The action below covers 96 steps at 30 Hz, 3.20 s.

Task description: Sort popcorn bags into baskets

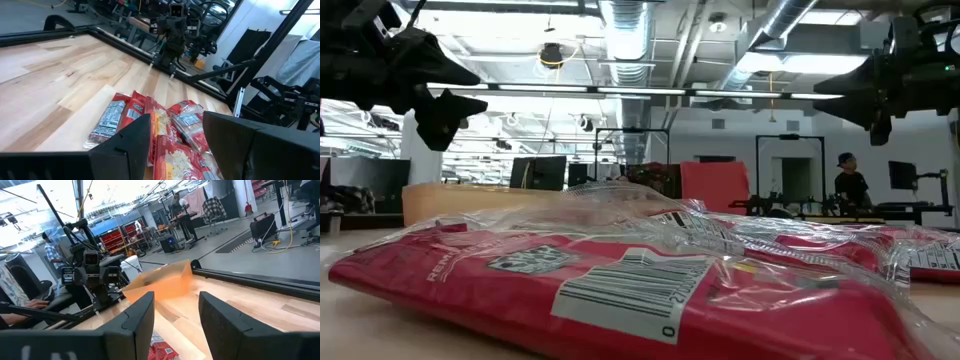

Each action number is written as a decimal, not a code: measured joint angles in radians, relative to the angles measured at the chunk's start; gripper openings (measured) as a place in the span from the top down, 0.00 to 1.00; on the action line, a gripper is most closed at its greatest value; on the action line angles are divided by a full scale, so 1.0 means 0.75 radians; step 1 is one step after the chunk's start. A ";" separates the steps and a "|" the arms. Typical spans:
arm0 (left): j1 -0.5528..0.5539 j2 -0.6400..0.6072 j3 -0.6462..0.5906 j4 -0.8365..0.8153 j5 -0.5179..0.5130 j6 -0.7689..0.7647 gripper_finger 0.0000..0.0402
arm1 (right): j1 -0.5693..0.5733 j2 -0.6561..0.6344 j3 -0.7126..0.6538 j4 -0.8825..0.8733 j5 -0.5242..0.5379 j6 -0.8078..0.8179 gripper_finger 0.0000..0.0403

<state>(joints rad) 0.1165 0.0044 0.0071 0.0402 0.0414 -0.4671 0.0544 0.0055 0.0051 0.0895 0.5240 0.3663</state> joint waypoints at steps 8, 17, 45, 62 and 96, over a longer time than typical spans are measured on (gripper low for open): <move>0.000 0.000 0.000 0.000 0.000 0.000 0.58 | 0.000 0.000 -0.001 0.000 0.000 0.000 0.54; 0.000 0.000 0.000 0.000 0.000 0.000 0.58 | 0.000 0.000 0.000 0.000 0.000 0.000 0.54; -0.001 0.000 0.000 0.064 -0.212 -0.180 0.58 | 0.000 0.000 0.000 0.000 0.000 0.000 0.55; 0.000 0.000 0.006 0.038 -0.594 -0.433 0.58 | 0.000 0.000 0.008 0.044 0.000 0.256 0.53; -0.090 1.713 0.994 -0.615 0.213 0.427 0.31 | -0.014 0.000 0.027 -0.061 0.031 0.375 0.51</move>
<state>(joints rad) 0.0490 1.2892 0.7528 -0.4210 0.2014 -0.1472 0.0437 0.0055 0.0257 0.0441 0.5468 0.6474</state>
